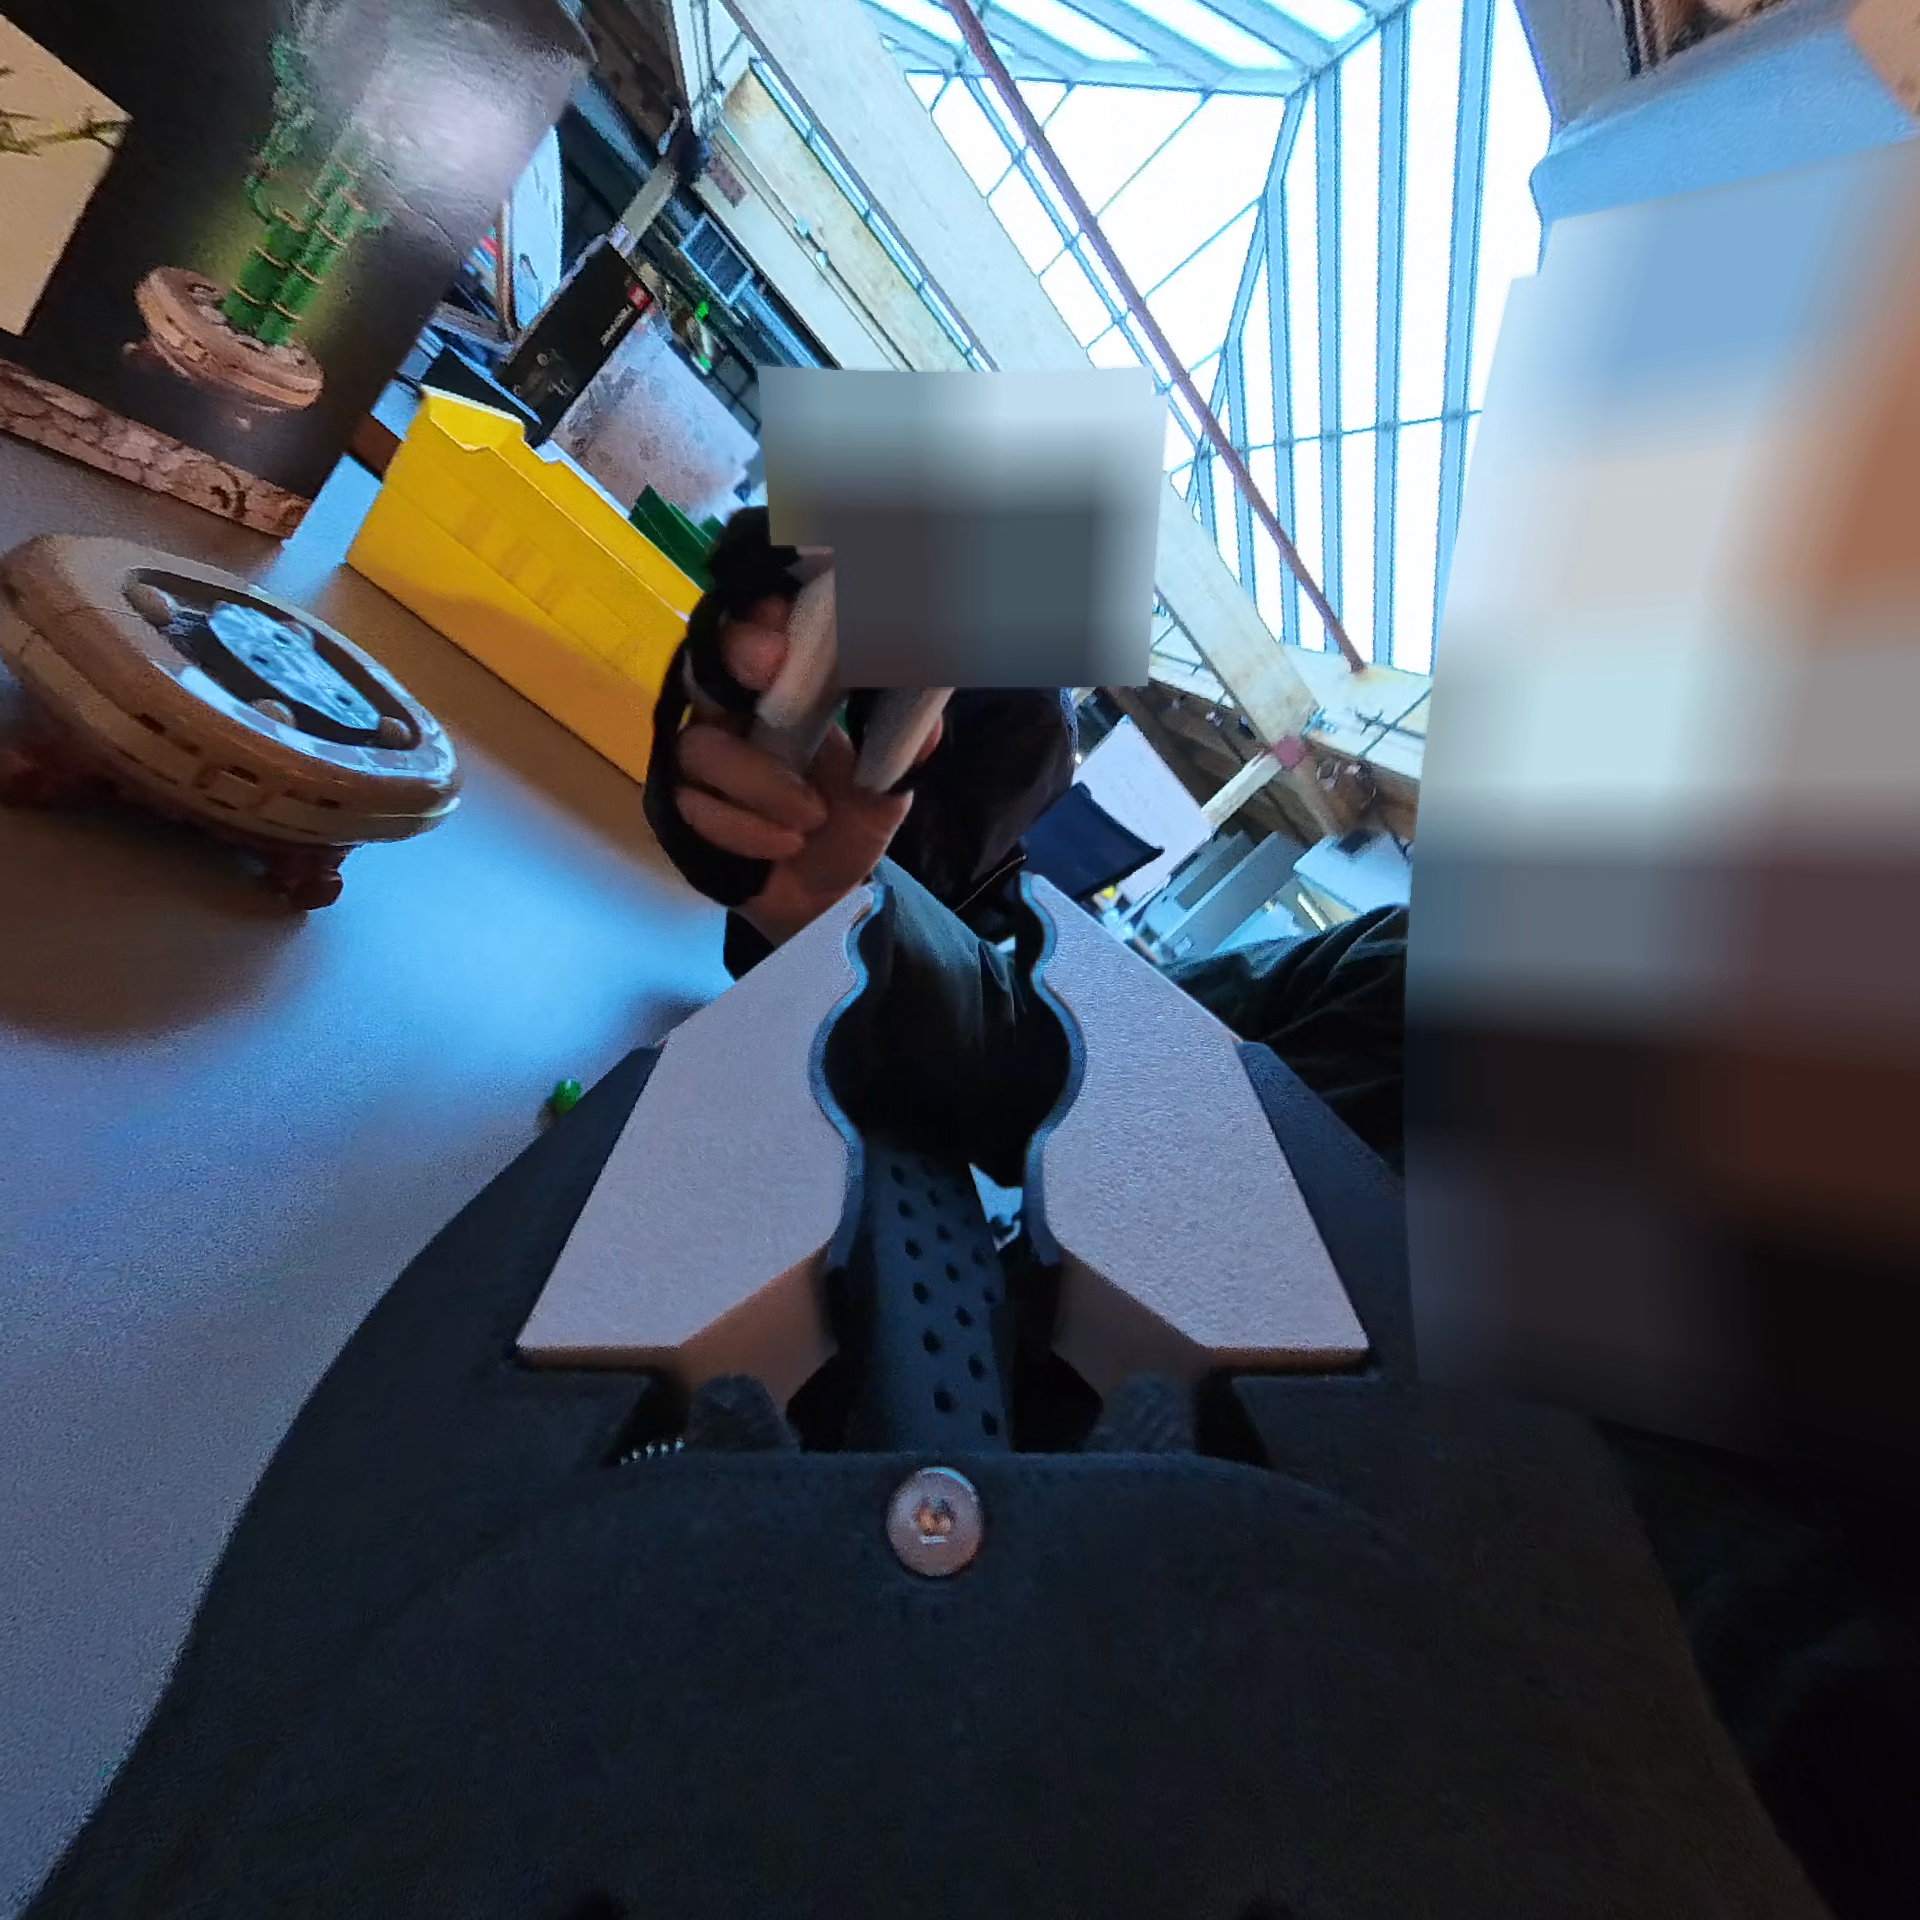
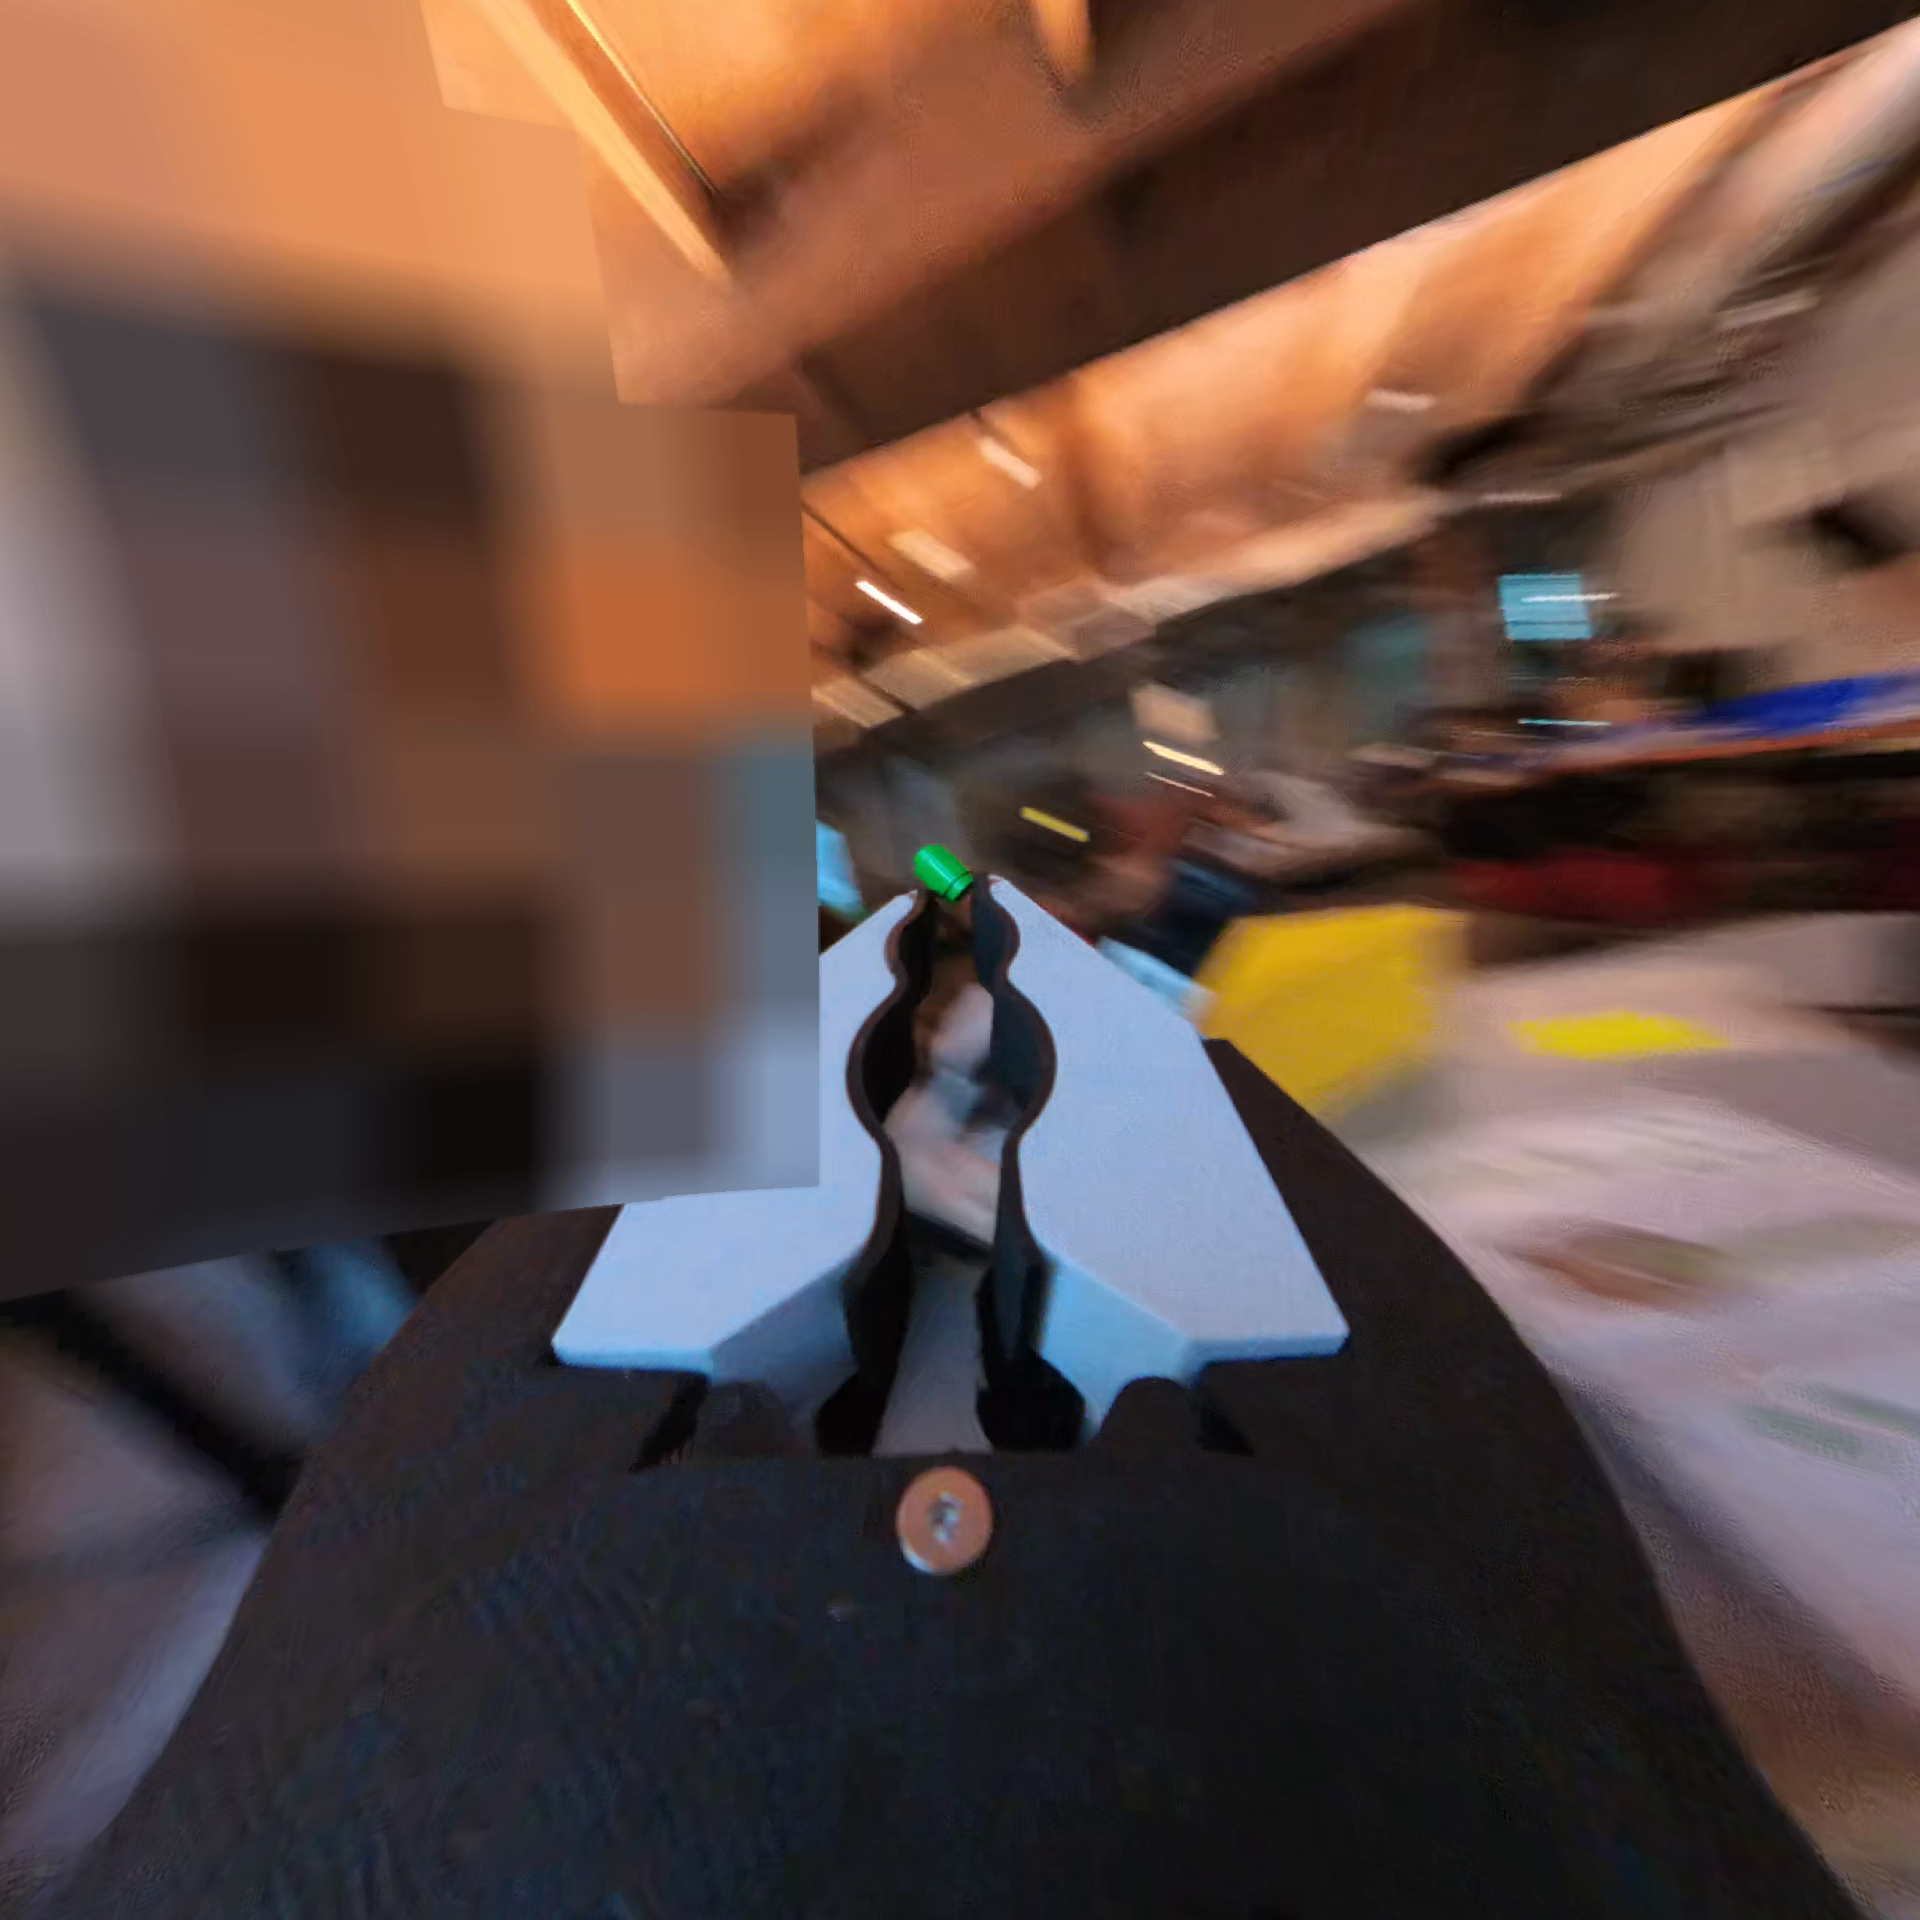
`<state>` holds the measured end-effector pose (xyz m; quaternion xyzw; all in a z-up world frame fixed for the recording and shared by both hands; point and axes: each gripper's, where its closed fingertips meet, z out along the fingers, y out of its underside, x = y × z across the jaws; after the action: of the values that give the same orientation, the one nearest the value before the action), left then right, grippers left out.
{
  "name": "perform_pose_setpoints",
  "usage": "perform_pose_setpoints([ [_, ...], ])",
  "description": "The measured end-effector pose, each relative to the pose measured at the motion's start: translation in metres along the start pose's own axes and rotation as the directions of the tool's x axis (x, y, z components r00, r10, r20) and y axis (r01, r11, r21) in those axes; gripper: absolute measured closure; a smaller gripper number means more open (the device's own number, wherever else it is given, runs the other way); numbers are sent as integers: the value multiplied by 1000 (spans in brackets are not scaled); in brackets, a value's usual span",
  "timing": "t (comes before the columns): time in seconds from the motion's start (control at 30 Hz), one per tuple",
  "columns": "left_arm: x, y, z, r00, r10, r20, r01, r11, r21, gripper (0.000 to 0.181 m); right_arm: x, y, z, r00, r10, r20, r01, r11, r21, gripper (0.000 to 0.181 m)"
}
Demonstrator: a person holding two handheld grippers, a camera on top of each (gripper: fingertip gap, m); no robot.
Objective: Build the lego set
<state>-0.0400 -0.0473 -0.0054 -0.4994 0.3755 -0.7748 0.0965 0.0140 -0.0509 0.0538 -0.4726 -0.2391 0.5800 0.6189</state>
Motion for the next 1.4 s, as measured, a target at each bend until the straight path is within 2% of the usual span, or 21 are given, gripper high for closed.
perform_pose_setpoints([
  [0.03,-3,-3,-2,1000,-14,10,14,1000,16,160,11,9,-1,965,-227,-131,209,969,-134,177],
  [0.07,-6,-5,-3,999,-20,31,19,999,26,159,18,19,-4,887,-423,-186,363,887,-285,177],
  [0.13,-9,-7,-5,998,0,65,-3,999,34,159,24,37,-8,719,-675,-165,530,686,-499,177],
  [0.23,-12,-7,-5,994,31,101,-34,999,25,158,22,66,-3,570,-821,-32,620,455,-639,177],
  [0.33,-16,-3,-4,991,41,131,-41,999,-2,158,20,86,0,522,-851,55,641,350,-683,176],
  [0.5,-23,-1,-3,990,-2,140,2,1000,-1,158,22,91,-1,517,-853,74,637,326,-699,177],
  [0.67,-32,16,7,983,-32,179,45,997,-70,159,27,96,-3,513,-854,83,625,305,-719,177],
  [0.77,-39,26,11,972,-9,233,35,993,-109,172,26,102,-2,507,-855,108,628,281,-725,177],
  [0.83,-39,25,11,967,21,252,6,994,-107,175,27,102,-3,486,-866,120,638,258,-725,176],
  [0.9,-37,24,10,968,30,249,-4,994,-105,176,25,101,-2,490,-864,118,647,269,-714,176],
  [0.97,-34,20,8,968,31,247,-11,996,-83,176,23,102,-4,510,-850,132,648,280,-708,169],
  [1.03,-28,11,2,966,53,252,-41,998,-52,176,27,102,-13,558,-821,118,603,303,-738,154],
  [1.1,-21,-3,-13,948,106,299,-97,994,-47,176,28,123,-40,740,-663,116,443,350,-826,159],
  [1.17,-19,-15,-46,862,203,465,-159,978,-133,176,28,152,-81,899,-438,24,187,333,-924,161],
  [1.2,-18,-17,-70,784,262,562,-165,962,-217,175,29,163,-99,933,-359,-28,89,306,-948,161],
  [1.23,-16,-26,-101,665,318,676,-185,947,-263,175,32,169,-113,943,-325,-71,23,277,-961,161],
  [1.3,-6,-57,-184,302,296,906,-259,940,-220,176,39,170,-123,940,-326,-99,-7,273,-962,161],
  [1.33,3,-65,-224,165,220,961,-283,944,-168,176,38,169,-119,945,-311,-104,-6,299,-954,163],
  [1.4,6,-55,-300,-33,6,999,-226,974,-13,176,36,170,-115,954,-279,-113,-19,318,-948,167],
])
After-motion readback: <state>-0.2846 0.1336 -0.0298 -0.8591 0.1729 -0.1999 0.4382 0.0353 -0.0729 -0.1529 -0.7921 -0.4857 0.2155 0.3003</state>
